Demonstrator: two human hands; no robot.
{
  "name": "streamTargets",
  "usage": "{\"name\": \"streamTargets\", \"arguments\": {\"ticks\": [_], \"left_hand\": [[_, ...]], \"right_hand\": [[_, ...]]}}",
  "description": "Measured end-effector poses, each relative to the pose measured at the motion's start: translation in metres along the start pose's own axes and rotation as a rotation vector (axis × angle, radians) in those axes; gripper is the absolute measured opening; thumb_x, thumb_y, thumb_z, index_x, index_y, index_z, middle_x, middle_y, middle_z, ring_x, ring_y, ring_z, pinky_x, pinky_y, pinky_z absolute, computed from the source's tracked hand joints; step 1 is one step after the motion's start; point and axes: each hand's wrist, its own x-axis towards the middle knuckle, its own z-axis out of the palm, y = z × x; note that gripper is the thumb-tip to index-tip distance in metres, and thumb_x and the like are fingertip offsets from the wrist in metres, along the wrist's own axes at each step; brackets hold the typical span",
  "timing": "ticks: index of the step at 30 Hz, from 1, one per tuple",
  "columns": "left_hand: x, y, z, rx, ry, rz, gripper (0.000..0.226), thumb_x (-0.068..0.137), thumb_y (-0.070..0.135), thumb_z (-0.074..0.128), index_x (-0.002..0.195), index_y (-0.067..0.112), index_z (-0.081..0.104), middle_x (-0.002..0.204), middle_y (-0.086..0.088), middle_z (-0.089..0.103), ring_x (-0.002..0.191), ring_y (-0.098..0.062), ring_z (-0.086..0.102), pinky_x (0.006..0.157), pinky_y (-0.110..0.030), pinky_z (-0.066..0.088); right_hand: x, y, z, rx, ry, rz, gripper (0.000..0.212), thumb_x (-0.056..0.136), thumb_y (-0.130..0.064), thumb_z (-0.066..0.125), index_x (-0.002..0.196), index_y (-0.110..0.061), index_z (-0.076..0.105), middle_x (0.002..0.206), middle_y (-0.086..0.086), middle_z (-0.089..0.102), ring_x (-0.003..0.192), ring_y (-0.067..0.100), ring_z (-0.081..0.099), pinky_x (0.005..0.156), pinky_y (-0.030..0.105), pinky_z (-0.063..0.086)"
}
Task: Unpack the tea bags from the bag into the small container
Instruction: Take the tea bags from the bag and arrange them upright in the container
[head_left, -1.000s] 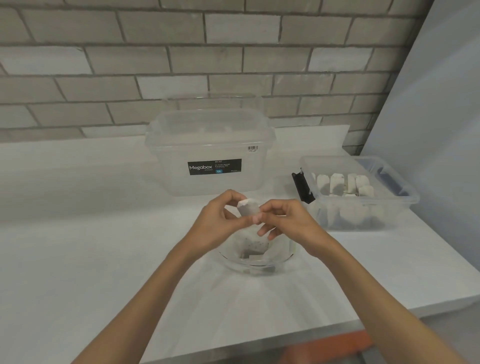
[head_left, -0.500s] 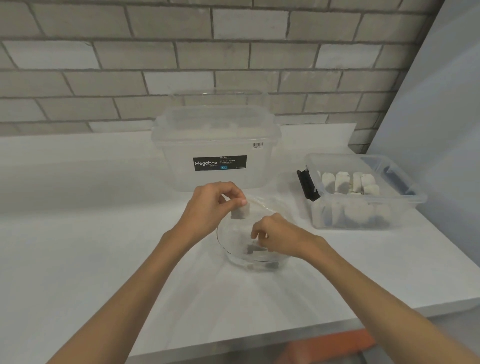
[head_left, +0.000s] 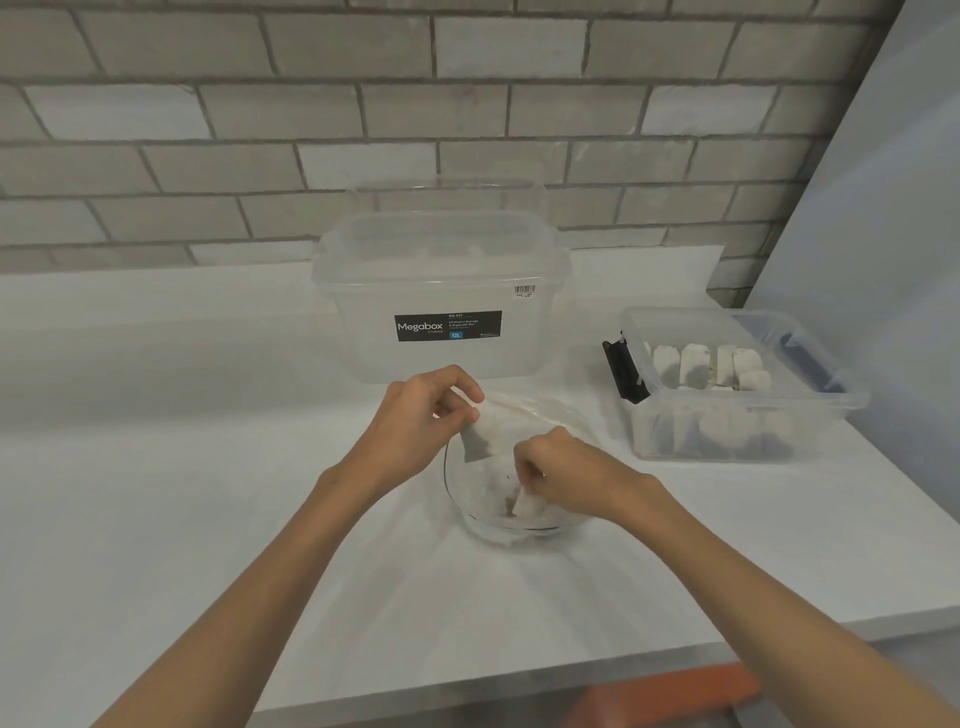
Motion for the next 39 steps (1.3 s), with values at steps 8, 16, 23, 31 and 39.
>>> {"name": "streamTargets", "arguments": {"ticks": [8, 16, 23, 31, 39], "left_hand": [[0.011, 0.011, -0.004, 0.040, -0.065, -0.007, 0.025, 0.087, 0.008, 0.059, 0.078, 0.030, 0.069, 0.078, 0.009, 0.071, 0.076, -0.009, 0.067, 0.069, -0.024, 0.051], [0.033, 0.043, 0.008, -0.138, -0.090, 0.020, 0.006, 0.083, 0.021, 0.072, 0.085, 0.027, 0.074, 0.087, 0.012, 0.074, 0.084, -0.004, 0.069, 0.086, -0.032, 0.053], [0.052, 0.079, 0.022, -0.374, -0.046, 0.108, 0.014, 0.081, 0.025, 0.076, 0.094, 0.021, 0.074, 0.094, 0.008, 0.074, 0.090, -0.007, 0.071, 0.087, -0.025, 0.052], [0.070, 0.097, 0.040, -0.434, -0.011, 0.160, 0.015, 0.080, 0.022, 0.076, 0.093, 0.017, 0.075, 0.093, 0.004, 0.076, 0.091, -0.012, 0.071, 0.091, -0.034, 0.053], [0.105, 0.113, 0.053, -0.224, -0.059, 0.176, 0.004, 0.082, 0.022, 0.075, 0.081, 0.018, 0.075, 0.079, 0.004, 0.075, 0.080, -0.009, 0.071, 0.080, -0.027, 0.052]], "right_hand": [[-0.015, 0.009, -0.056, 0.537, 0.293, 0.099, 0.015, 0.087, -0.003, 0.058, 0.089, -0.015, 0.066, 0.065, -0.003, 0.066, 0.051, 0.004, 0.060, 0.045, 0.017, 0.043], [-0.025, 0.023, -0.083, 1.874, 0.392, 0.314, 0.012, 0.089, 0.005, 0.056, 0.081, -0.002, 0.061, 0.067, 0.010, 0.068, 0.062, 0.015, 0.069, 0.054, 0.020, 0.056], [-0.022, 0.022, -0.077, 2.529, 0.100, 0.118, 0.076, 0.044, 0.020, 0.079, 0.113, 0.004, 0.053, 0.083, 0.022, 0.068, 0.054, 0.016, 0.065, 0.047, 0.021, 0.053], [-0.019, 0.030, -0.080, 2.513, 0.244, 0.142, 0.027, 0.077, 0.000, 0.060, 0.105, 0.002, 0.060, 0.090, 0.013, 0.073, 0.076, 0.015, 0.072, 0.058, 0.022, 0.057], [-0.038, 0.087, -0.118, 1.003, 0.770, 0.273, 0.014, 0.087, -0.006, 0.064, 0.088, -0.019, 0.065, 0.081, -0.002, 0.069, 0.071, 0.018, 0.063, 0.055, 0.021, 0.048]]}}
